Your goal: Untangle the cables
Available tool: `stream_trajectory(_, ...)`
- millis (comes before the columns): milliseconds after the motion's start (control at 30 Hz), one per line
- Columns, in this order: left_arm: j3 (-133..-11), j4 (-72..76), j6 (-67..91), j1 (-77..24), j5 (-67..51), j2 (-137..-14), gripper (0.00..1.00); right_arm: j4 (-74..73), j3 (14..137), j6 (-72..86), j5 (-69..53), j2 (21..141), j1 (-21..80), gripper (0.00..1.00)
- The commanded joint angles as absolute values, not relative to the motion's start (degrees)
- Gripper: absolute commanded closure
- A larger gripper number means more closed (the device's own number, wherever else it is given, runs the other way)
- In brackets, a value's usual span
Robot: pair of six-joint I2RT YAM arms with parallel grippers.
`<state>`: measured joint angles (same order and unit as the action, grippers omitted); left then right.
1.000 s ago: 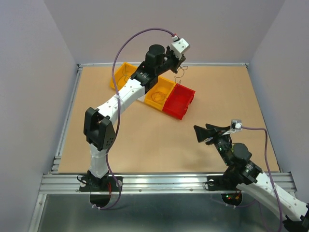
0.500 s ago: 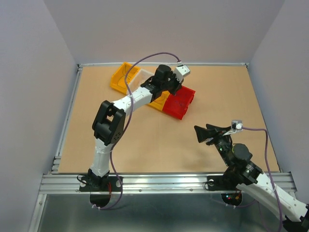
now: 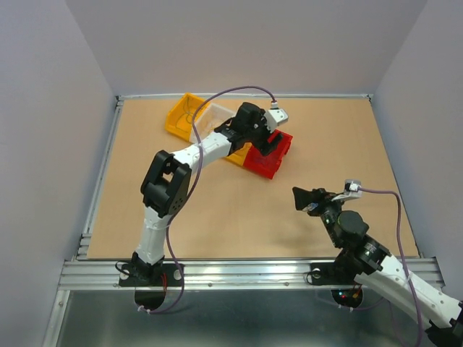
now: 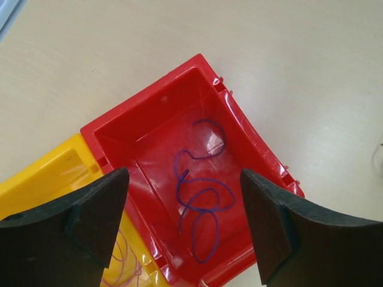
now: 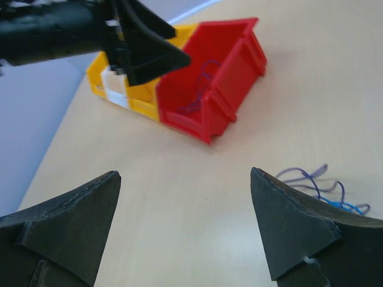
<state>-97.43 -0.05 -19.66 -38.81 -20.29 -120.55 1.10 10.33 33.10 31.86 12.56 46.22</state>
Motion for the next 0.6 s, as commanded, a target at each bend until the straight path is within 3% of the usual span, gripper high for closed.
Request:
stream_trajectory(0,-94.93,-1.32,-21.89,-40.16,-19.69,-108.82,0.06,-4.90,13.27,40.42,40.42,15.46,46.67,0.05)
stream_trajectory(67,-91.86,-1.14,-21.80,-41.13,-17.67,-106.27,0.01,-8.42,14.50,46.45,43.05,16.96,46.67,0.04)
stream_trajectory(267,-78.71,2.19,-18.38,-41.66,-20.20,-94.94,0.01,-21.26,17.48,59.04,46.76,21.17,46.67,0.00)
stream_trajectory(467,-60.22,12.91,-15.64,-42.10,-23.82,-83.59,0.01,-23.73,19.68,64.59,47.37,38.38,46.67,0.01)
stream_trajectory(567,-56.35,14.41,-17.13,-42.27,-22.42,-80.78,0.01,-23.82,23.28,66.70,47.37,48.93,46.67,0.14)
